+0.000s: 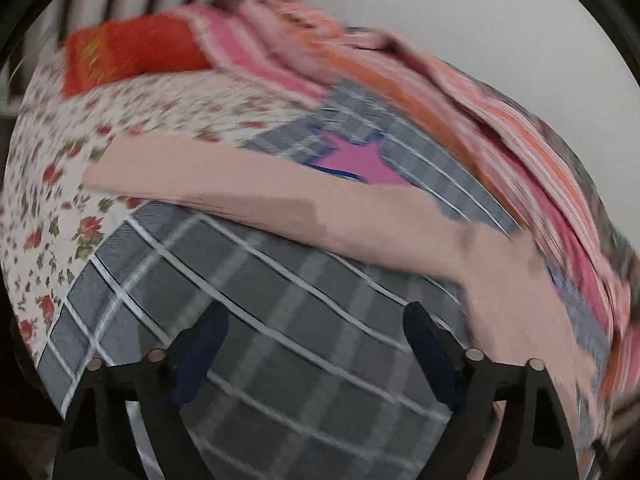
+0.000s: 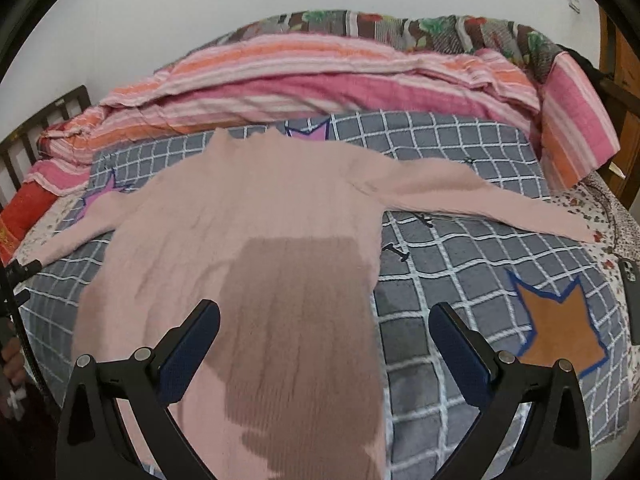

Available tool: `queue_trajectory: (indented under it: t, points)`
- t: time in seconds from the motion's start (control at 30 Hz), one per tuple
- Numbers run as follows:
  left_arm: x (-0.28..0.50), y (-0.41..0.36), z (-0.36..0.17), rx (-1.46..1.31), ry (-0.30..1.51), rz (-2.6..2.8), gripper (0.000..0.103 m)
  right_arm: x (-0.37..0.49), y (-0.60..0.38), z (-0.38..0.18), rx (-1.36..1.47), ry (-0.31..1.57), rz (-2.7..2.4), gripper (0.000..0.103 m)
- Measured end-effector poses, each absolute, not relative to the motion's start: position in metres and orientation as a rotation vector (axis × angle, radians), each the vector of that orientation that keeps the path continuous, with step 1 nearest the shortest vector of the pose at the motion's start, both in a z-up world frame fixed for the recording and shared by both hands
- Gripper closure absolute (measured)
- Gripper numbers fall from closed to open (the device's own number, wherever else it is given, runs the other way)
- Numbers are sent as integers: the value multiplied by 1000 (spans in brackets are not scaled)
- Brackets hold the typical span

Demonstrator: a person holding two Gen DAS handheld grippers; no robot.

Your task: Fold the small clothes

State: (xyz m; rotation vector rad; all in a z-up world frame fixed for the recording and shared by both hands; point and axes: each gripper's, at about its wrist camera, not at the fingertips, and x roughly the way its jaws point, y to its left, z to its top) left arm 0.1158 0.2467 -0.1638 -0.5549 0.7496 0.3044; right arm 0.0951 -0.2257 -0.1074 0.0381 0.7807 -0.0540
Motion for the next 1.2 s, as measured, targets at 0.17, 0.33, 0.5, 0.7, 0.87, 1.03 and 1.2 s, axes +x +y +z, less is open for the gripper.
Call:
queue_trajectory:
  t: [0.17, 0.33, 0.5, 0.7, 0.87, 1.03, 1.2]
  points:
    - [127, 298, -183, -620, 691, 410, 34, 114, -225, -124, 44, 807, -69, 1]
    - [144, 341, -191, -648, 647, 526, 39, 123, -225, -132, 50, 817, -86, 1]
    - [159, 361, -186, -579, 676, 638, 72, 125, -228, -136, 37, 816, -100, 1]
    - [164, 337, -145, -429, 612, 580, 97, 124, -241, -134, 63, 803, -99, 1]
    - [187, 282, -89, -321, 550, 446, 97, 121, -257, -125, 69, 766, -97, 1]
    - [227, 195, -45, -214, 506, 275, 97, 117, -281, -116, 121, 734, -103, 1]
    - [263, 87, -21, -101, 488, 94, 97, 109, -308, -110, 143, 710, -124, 1]
